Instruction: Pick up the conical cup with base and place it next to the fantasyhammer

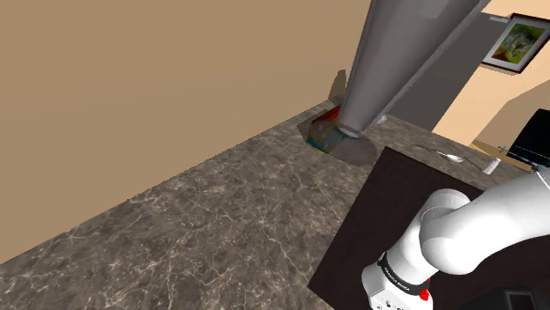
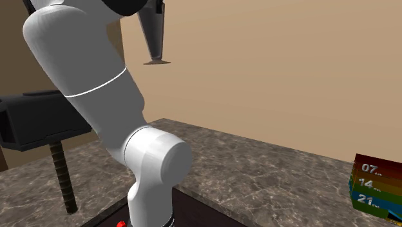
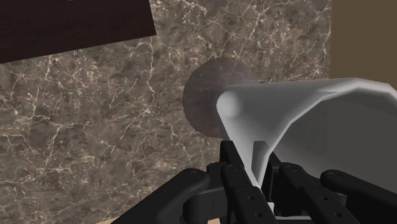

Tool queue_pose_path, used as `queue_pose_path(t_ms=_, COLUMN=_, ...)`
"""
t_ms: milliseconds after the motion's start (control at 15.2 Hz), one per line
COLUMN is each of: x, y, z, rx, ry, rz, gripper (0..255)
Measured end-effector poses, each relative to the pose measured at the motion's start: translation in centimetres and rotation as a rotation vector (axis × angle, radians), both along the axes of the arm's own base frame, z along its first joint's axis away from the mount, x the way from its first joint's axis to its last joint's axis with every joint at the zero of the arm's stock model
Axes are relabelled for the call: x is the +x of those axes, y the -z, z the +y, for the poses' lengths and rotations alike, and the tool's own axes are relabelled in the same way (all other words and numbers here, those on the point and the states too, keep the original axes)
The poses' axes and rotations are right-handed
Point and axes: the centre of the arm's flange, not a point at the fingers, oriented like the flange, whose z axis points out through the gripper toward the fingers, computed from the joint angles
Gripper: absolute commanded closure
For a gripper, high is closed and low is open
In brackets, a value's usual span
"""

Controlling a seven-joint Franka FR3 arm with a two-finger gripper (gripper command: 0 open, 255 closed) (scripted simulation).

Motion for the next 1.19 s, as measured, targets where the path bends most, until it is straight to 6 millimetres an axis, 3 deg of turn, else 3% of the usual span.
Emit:
queue_pose_path(t_ms=792, x=-16.0, y=0.3, z=1.5, rx=0.001, ry=0.001, rz=0.0, gripper=255)
queue_pose_path(t_ms=924, x=-17.3, y=0.7, z=1.7, rx=0.0, ry=0.001, rz=0.0, gripper=255)
queue_pose_path(t_ms=1188, x=-17.5, y=2.8, z=1.7, rx=0.0, ry=0.001, rz=0.001, gripper=255)
